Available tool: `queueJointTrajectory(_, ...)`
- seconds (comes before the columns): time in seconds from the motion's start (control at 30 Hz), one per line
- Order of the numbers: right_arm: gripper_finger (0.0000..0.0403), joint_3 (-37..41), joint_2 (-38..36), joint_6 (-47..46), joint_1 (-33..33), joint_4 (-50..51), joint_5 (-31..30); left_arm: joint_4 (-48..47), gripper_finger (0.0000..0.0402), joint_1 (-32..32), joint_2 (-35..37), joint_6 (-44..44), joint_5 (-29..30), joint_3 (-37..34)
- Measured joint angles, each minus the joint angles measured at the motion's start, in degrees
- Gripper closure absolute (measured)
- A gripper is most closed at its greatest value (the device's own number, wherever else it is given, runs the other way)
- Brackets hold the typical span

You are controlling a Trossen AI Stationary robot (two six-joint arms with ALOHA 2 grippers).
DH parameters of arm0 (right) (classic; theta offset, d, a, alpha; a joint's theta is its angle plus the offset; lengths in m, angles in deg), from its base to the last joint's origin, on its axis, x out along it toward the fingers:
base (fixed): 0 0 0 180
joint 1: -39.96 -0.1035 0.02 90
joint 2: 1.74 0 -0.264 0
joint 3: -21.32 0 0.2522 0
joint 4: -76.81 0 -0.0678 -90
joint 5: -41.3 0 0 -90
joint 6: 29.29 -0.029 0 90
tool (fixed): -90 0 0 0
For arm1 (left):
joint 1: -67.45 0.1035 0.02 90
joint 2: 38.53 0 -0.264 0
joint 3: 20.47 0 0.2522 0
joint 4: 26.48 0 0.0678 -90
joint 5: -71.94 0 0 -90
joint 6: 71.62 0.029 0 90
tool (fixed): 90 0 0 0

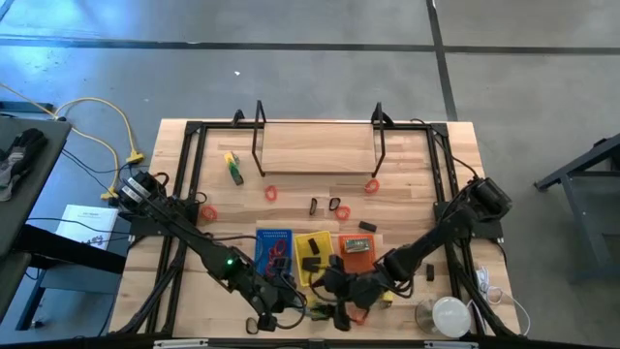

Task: Pick & Place Office Desk Supplies
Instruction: Put the crayon box into the orange basket

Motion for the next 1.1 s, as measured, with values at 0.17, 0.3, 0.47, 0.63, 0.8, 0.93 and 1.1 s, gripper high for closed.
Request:
queueJointTrajectory(0.17,0.0128,0.00,0.00,1.28,0.77,-0.45,0.13,0.00,0.0309,0.04,0.00,0.00,0.02,0.00)
queueJointTrajectory(0.3,0.0128,0.00,0.00,1.27,0.75,-0.48,-0.06,0.00,0.0309,0.46,0.00,0.00,0.04,0.00)
queueJointTrajectory(0.47,0.0128,0.00,0.00,1.27,0.79,-0.91,-0.42,-0.02,0.0309,1.64,0.00,-4.39,1.68,0.00)
queueJointTrajectory(0.63,0.0128,0.04,0.72,1.40,1.07,-0.58,-1.22,0.15,0.0309,2.58,0.00,-5.92,2.21,0.00)
queueJointTrajectory(0.8,0.0128,0.02,0.72,1.44,1.60,-0.35,-1.17,0.17,0.0309,2.66,0.00,-6.05,2.12,0.00)
queueJointTrajectory(0.93,0.0138,0.02,0.70,1.89,1.89,-0.02,0.81,0.17,0.0309,2.66,0.00,-6.05,2.14,0.00)
queueJointTrajectory(1.1,0.0169,0.02,0.72,-0.07,3.23,0.89,2.57,0.17,0.0309,2.66,0.00,-6.58,2.14,-0.02)
